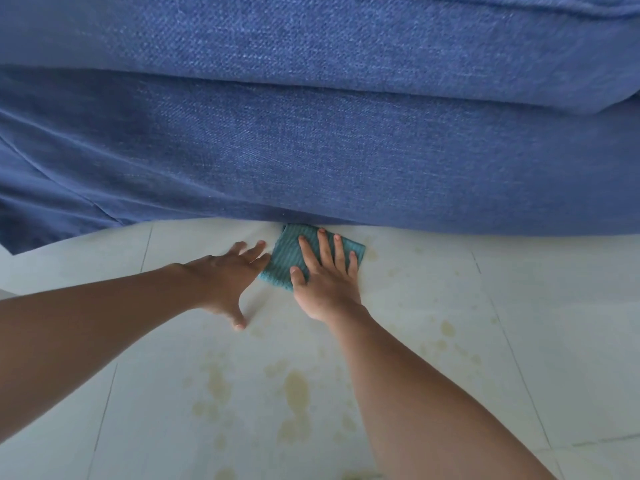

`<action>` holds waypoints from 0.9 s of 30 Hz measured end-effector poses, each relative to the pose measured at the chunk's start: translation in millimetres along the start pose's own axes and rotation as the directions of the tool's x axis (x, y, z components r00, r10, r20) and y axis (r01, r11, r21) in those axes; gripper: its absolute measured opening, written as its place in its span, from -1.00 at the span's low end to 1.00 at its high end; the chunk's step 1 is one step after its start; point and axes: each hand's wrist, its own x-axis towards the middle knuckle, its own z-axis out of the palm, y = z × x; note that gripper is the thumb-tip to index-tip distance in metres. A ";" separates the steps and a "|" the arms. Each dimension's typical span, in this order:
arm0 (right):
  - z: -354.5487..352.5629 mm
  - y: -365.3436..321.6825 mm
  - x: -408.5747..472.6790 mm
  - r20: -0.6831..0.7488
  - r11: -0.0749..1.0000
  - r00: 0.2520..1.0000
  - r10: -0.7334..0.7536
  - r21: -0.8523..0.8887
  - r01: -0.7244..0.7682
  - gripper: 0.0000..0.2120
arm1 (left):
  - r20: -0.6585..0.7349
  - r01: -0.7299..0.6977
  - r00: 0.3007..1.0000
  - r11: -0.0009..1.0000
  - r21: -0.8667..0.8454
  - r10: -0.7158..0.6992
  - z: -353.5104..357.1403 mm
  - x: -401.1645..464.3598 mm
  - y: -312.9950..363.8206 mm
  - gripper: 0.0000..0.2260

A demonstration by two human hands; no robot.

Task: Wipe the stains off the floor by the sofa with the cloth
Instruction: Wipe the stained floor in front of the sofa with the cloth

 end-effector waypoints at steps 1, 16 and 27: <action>-0.3 1.2 1.0 -0.004 1.000 1.000 0.004 0.003 -0.003 -0.39 | 0.003 0.001 1.000 1.000 -0.003 -0.001 0.1 -0.2 0.1 0.17; -20.3 46.7 12.2 -0.011 0.996 0.996 0.091 0.017 -0.091 -0.39 | 0.023 -0.011 1.000 0.999 0.030 0.011 1.5 0.2 -1.4 0.17; -39.8 105.0 2.2 -0.023 0.974 0.974 0.227 0.010 -0.227 -0.39 | 0.040 -0.005 0.999 0.999 0.049 0.003 2.0 3.7 -1.5 0.18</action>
